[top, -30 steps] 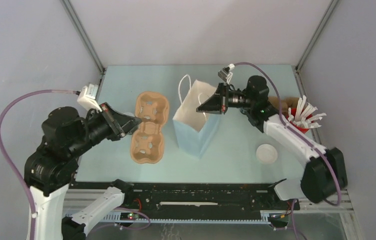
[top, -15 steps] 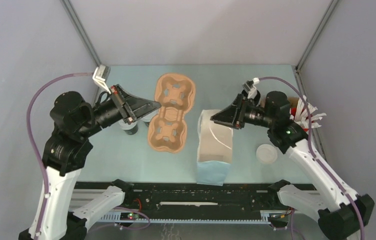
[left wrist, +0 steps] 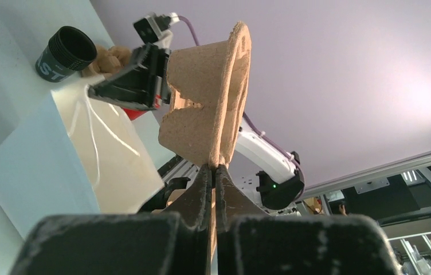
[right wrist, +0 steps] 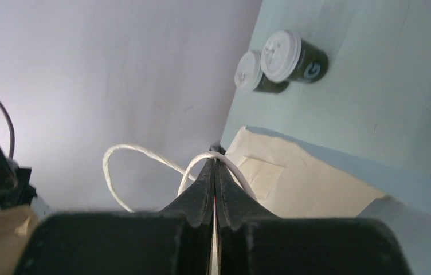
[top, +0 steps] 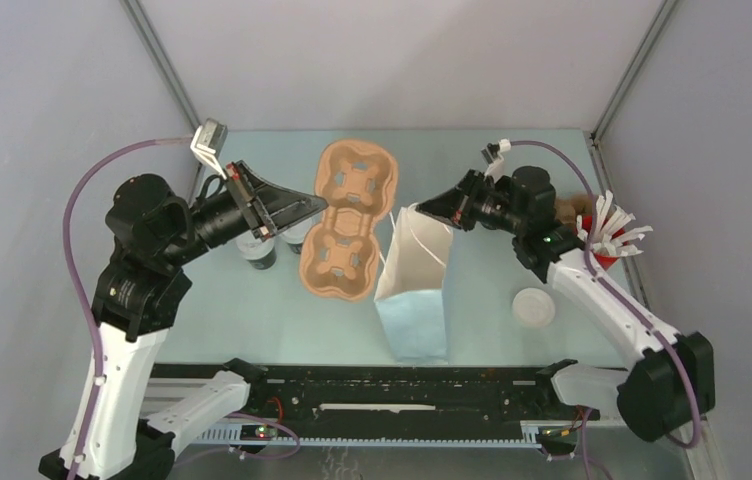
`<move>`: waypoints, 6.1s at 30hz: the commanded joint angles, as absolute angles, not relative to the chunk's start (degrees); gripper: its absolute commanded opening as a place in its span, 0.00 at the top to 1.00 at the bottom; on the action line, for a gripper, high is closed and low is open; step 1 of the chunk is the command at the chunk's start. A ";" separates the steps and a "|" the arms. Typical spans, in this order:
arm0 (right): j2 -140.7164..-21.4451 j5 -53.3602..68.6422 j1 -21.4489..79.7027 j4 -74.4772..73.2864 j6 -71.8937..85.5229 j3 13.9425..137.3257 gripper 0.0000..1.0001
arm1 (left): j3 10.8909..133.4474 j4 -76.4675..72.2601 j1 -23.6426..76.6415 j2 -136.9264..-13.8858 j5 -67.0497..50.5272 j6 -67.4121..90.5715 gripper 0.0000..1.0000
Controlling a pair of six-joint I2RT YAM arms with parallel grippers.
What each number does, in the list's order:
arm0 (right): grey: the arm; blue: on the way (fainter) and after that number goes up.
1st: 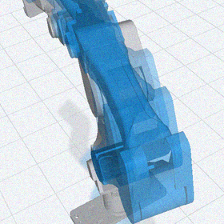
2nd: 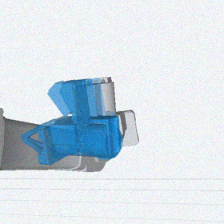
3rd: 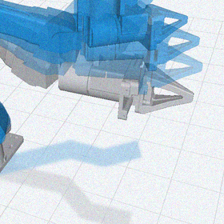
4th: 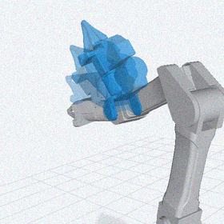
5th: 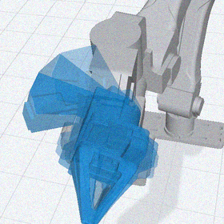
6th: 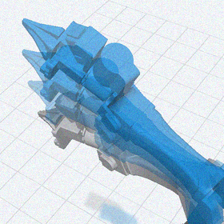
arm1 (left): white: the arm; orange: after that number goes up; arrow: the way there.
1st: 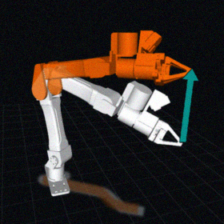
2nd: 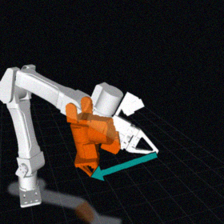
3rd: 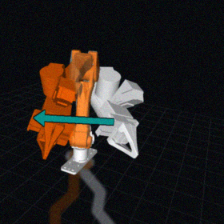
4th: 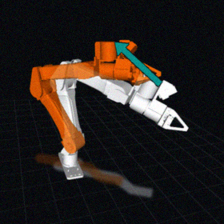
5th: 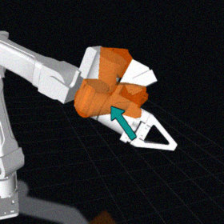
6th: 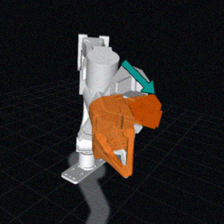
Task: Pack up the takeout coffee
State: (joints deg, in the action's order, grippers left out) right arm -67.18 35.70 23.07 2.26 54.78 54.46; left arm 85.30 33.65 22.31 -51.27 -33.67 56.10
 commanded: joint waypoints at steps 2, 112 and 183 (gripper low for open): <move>-73.18 27.91 24.96 21.81 61.25 55.84 0.99 | 87.14 34.89 21.97 -49.32 -33.28 55.55 1.00; -91.44 -57.03 95.54 -68.86 5.28 83.47 0.95 | 85.31 56.80 10.37 -37.83 -12.43 49.86 1.00; -66.67 33.15 45.19 -30.85 -36.82 105.68 0.15 | 101.04 39.60 25.56 -58.30 -11.46 56.20 1.00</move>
State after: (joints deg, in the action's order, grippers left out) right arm -64.53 26.85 39.00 -38.79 -16.60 101.01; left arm 94.30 34.63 20.88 -56.88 -20.29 63.46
